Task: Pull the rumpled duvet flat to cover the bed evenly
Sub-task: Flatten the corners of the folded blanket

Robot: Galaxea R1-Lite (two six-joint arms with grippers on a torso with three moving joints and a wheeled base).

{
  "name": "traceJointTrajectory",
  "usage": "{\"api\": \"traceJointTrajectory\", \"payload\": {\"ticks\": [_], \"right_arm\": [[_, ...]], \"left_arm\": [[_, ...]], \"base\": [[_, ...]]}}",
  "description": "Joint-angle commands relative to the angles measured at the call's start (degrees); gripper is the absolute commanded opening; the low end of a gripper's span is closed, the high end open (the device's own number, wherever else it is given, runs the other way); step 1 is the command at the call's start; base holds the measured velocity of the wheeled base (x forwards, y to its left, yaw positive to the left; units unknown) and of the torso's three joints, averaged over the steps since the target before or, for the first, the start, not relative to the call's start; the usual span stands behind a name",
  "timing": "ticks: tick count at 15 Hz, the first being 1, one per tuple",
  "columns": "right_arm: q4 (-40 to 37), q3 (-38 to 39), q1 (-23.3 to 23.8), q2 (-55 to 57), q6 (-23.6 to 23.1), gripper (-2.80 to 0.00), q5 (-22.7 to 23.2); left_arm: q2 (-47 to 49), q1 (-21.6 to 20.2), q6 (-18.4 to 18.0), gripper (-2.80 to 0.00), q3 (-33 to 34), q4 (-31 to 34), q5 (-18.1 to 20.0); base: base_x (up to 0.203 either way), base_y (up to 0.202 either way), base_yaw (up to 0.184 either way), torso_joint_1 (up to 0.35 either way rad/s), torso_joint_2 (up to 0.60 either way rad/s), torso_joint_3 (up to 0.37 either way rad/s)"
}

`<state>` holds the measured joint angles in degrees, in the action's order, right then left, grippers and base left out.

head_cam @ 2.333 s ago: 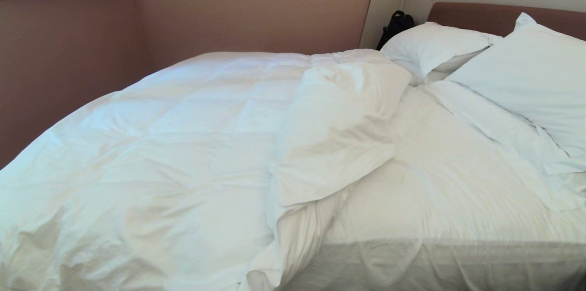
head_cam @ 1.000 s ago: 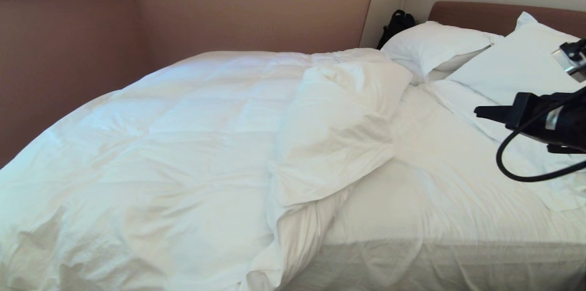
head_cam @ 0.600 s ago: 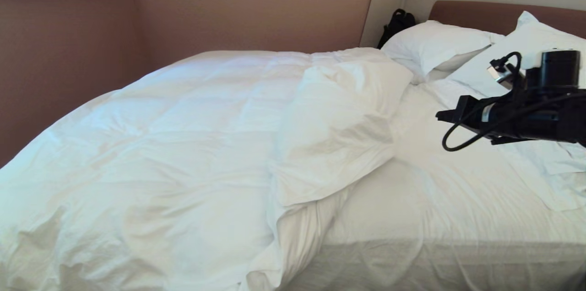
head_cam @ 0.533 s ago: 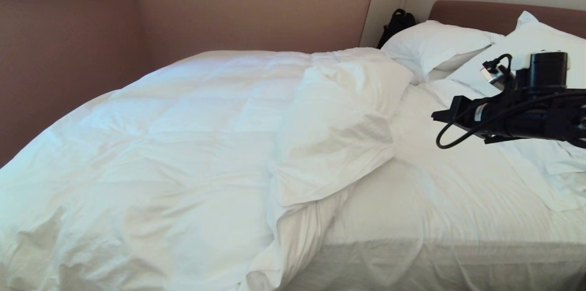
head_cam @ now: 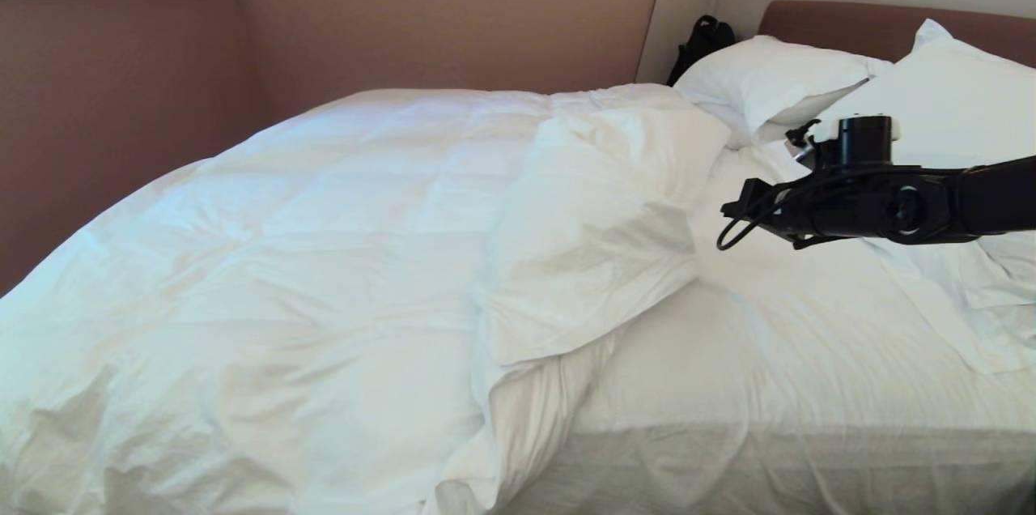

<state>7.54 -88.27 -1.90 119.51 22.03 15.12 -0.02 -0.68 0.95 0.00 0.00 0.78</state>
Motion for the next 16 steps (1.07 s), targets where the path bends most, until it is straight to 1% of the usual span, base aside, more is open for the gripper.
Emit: {"api": "traceJointTrajectory", "payload": {"ticks": [1,3,5,7,8,12,15,16], "right_arm": [[-0.34,-2.97,-1.0,4.92,-0.33,-2.8,0.06],[-0.39,-3.52,-1.67,5.96,-0.5,-2.8,0.08],[-0.19,-3.27,-3.5,6.66,-0.41,-2.8,0.08],[-0.03,-3.23,-3.81,6.99,-0.41,-2.8,0.08],[0.02,-3.31,-3.89,7.23,-0.41,0.0,0.08],[0.02,-3.34,-4.43,7.64,-0.69,0.0,-0.09],[0.06,-3.32,-4.4,8.19,-2.4,0.0,-0.06],[0.19,-3.23,-4.38,9.57,-3.89,0.0,0.07]], "left_arm": [[0.02,-0.02,0.02,-2.8,0.0,0.0,0.01],[0.02,-0.02,0.02,-2.8,0.0,0.0,0.01],[0.02,-0.02,0.02,-2.8,0.0,0.0,0.01],[0.02,-0.02,0.02,-2.8,0.0,0.0,0.01],[0.02,-0.02,0.02,-2.8,0.0,0.0,0.01],[0.02,-0.02,0.02,-2.8,0.0,0.0,0.01],[0.02,-0.02,0.02,-2.8,0.0,0.0,0.01],[0.02,-0.02,0.02,-2.8,0.0,0.0,0.01]], "base": [[0.0,0.0,0.0,0.0,0.0,0.0],[0.0,0.0,0.0,0.0,0.0,0.0],[0.0,0.0,0.0,0.0,0.0,0.0],[0.0,0.0,0.0,0.0,0.0,0.0],[0.0,0.0,0.0,0.0,0.0,0.0],[0.0,0.0,0.0,0.0,0.0,0.0],[0.0,0.0,0.0,0.0,0.0,0.0],[0.0,0.0,0.0,0.0,0.0,0.0]]}}
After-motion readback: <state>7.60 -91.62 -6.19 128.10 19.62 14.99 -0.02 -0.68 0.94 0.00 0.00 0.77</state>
